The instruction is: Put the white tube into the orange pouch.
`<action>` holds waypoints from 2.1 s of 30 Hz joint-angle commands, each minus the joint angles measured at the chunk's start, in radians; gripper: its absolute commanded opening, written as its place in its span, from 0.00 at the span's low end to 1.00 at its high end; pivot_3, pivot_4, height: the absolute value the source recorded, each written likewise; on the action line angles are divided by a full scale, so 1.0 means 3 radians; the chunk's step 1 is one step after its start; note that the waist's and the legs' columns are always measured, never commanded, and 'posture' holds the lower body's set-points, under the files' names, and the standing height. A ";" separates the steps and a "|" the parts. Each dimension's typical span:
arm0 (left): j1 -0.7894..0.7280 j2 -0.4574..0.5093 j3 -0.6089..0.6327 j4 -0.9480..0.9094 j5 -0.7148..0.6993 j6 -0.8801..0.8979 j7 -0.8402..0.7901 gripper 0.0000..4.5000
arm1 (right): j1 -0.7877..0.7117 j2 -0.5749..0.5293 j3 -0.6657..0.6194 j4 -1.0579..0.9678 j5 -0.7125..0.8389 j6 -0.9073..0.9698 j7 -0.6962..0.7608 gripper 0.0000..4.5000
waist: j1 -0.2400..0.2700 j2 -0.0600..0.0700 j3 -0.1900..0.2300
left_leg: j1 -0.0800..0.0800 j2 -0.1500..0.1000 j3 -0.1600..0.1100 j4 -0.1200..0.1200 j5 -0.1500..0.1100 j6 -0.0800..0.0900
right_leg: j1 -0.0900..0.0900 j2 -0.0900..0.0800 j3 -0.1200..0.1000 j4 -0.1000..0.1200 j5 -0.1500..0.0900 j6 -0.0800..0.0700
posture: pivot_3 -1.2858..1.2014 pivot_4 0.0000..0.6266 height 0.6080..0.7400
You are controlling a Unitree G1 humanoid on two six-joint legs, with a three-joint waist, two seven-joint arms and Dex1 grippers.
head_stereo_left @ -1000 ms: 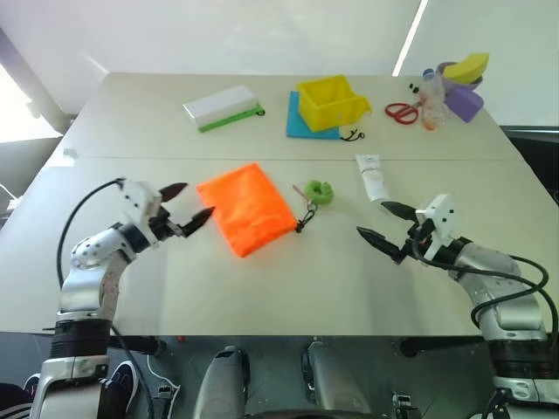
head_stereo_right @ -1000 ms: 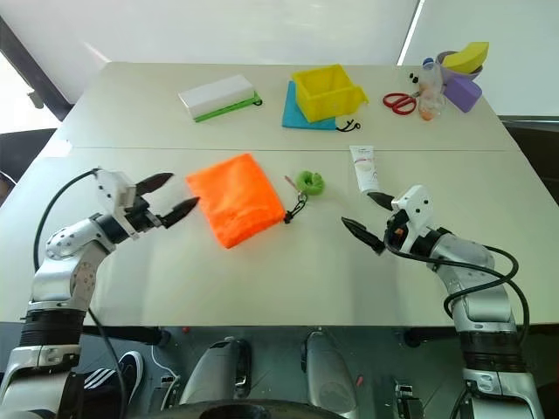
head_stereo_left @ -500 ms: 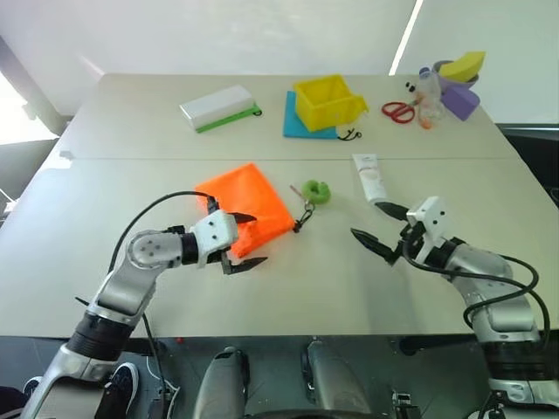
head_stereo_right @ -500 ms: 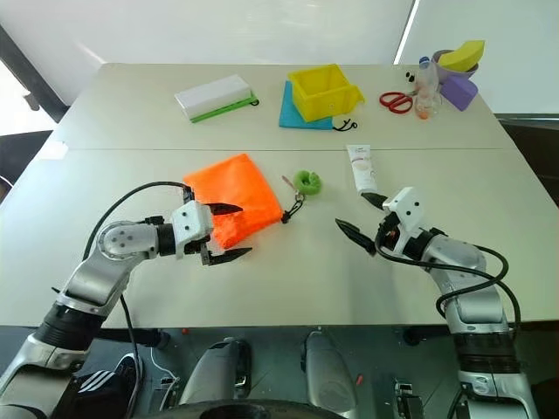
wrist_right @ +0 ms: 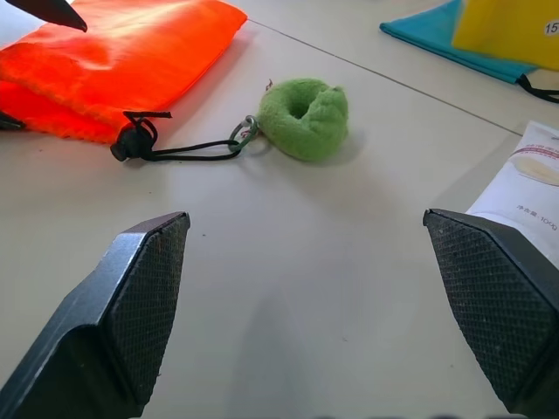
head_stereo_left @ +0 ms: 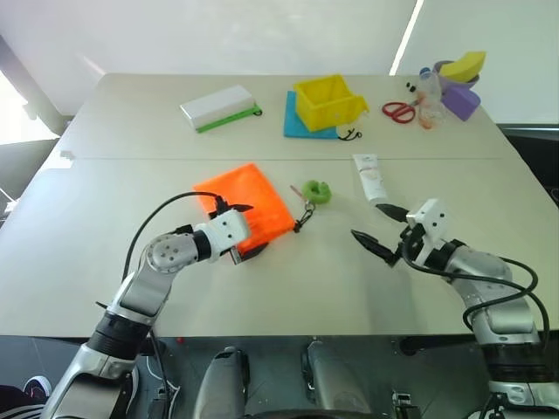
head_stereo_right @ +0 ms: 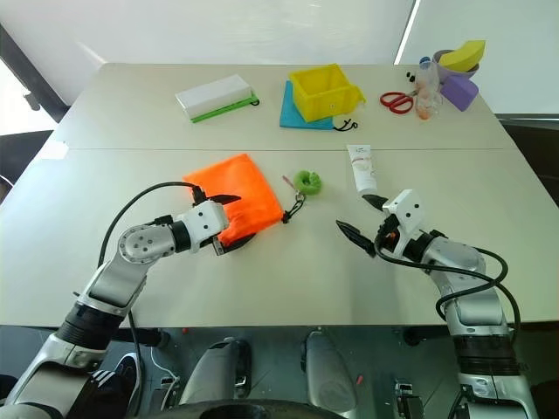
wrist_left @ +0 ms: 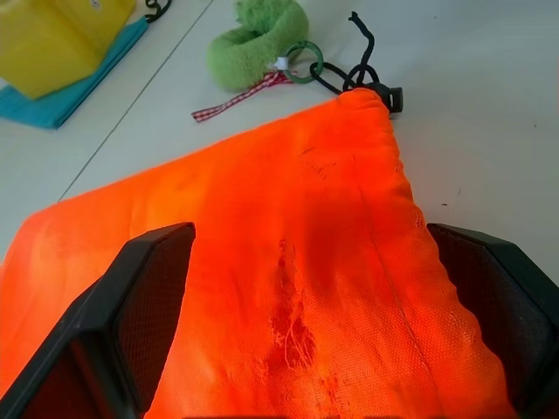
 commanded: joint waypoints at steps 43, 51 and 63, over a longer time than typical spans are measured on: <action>0.0426 0.0097 0.0406 -0.0354 -0.0913 0.0027 -0.0503 0.01 | -0.0896 0.0236 -0.0055 0.0165 -0.0347 0.0946 -0.1122 1.00 | -0.0007 0.0001 0.0000 | 0.0001 0.0001 0.0000 0.0001 0.0000 0.0000 | 0.0000 -0.0001 0.0001 0.0003 -0.0003 -0.0010 | 0.52 0.24 1.00; 0.0412 -0.0020 0.0331 -0.0242 -0.0827 -0.0107 -0.0439 0.01 | -0.1401 0.0163 0.0188 0.0325 -0.0537 0.2158 -0.1449 1.00 | -0.0005 0.0002 0.0000 | -0.0002 0.0000 0.0000 -0.0002 0.0000 0.0000 | -0.0004 -0.0003 0.0000 0.0000 -0.0001 -0.0006 | 0.52 0.24 1.00; 0.0506 -0.0040 0.0300 -0.0342 -0.0820 -0.0106 -0.0368 0.01 | -0.1649 0.0358 -0.0043 0.0834 -0.0444 0.2469 -0.1671 1.00 | -0.0014 0.0002 0.0000 | -0.0002 0.0001 0.0001 -0.0002 0.0000 0.0001 | -0.0004 -0.0001 0.0000 0.0001 0.0001 -0.0002 | 0.52 0.24 1.00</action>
